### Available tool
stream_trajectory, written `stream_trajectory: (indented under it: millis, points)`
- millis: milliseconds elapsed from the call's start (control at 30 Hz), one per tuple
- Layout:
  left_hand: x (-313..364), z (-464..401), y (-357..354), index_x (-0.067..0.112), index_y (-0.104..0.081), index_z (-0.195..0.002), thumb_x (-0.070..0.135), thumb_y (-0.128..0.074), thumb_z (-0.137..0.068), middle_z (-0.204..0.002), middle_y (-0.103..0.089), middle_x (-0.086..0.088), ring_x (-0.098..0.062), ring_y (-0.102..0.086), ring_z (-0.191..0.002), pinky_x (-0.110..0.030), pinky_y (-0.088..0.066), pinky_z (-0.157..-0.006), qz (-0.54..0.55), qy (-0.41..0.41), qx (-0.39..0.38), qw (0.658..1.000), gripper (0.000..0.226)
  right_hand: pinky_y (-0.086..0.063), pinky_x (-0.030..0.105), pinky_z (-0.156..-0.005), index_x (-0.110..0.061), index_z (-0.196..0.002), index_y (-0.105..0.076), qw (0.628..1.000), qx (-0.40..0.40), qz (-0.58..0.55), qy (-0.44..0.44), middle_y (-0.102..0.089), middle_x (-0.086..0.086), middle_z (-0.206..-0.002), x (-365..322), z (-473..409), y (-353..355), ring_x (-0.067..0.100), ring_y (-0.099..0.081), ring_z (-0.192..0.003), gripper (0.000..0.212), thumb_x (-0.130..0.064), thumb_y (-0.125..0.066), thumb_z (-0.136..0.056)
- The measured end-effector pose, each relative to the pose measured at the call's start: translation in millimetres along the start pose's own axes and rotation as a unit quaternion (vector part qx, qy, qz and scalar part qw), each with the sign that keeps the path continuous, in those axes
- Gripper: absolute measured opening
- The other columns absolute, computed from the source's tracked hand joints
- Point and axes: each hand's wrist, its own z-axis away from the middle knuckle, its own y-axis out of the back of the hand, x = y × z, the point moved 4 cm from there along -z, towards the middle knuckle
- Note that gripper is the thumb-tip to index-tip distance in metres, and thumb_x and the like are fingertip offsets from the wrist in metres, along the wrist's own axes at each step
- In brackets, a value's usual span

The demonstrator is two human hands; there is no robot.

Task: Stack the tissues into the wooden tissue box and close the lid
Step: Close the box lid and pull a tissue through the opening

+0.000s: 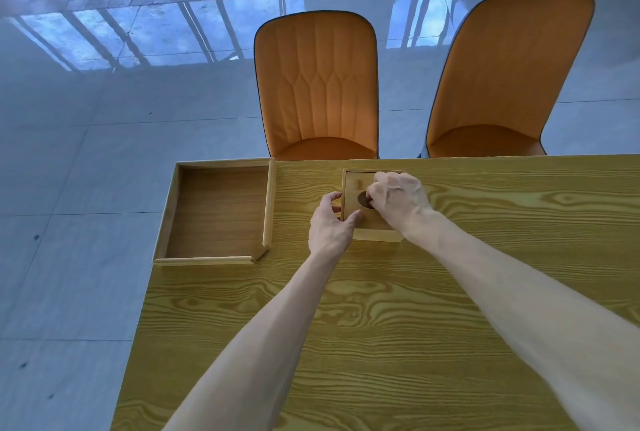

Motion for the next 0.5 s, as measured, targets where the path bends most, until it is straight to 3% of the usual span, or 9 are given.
stream_trajectory:
  millis: [200, 333, 500]
  points:
    - [0, 0, 0, 0.027, -0.048, -0.139, 0.035, -0.074, -0.087, -0.125, -0.065, -0.003, -0.022, -0.066, -0.106, -0.046, -0.056, -0.093, -0.006, 0.006, -0.003, 1.000, 0.059, -0.053, 0.033, -0.077, -0.013, -0.104, -0.070, 0.999, 0.013, -0.023, 0.032, -0.064, 0.005, -0.101, 2, 2, -4, 0.021, -0.065, -0.092, 0.016, -0.013, -0.056, -0.096]
    - [1, 0, -1, 0.028, -0.048, -0.139, 0.035, -0.073, -0.087, -0.123, -0.064, -0.002, -0.023, -0.066, -0.105, -0.046, -0.056, -0.092, -0.013, 0.012, -0.002, 1.000, 0.059, -0.055, 0.031, -0.074, -0.012, -0.105, -0.070, 0.987, 0.058, -0.150, -0.021, -0.065, 0.005, -0.102, 12, 15, -6, 0.021, -0.066, -0.093, 0.023, -0.030, -0.063, -0.093]
    - [2, 1, -1, 0.028, -0.049, -0.138, 0.035, -0.075, -0.086, -0.115, -0.062, 0.002, -0.021, -0.066, -0.102, -0.045, -0.056, -0.091, -0.010, 0.017, -0.004, 1.000, 0.059, -0.048, 0.026, -0.066, -0.013, -0.105, -0.069, 0.966, 0.090, -0.231, -0.071, -0.064, 0.004, -0.102, 17, 26, -10, 0.021, -0.065, -0.091, 0.021, -0.029, -0.061, -0.095]
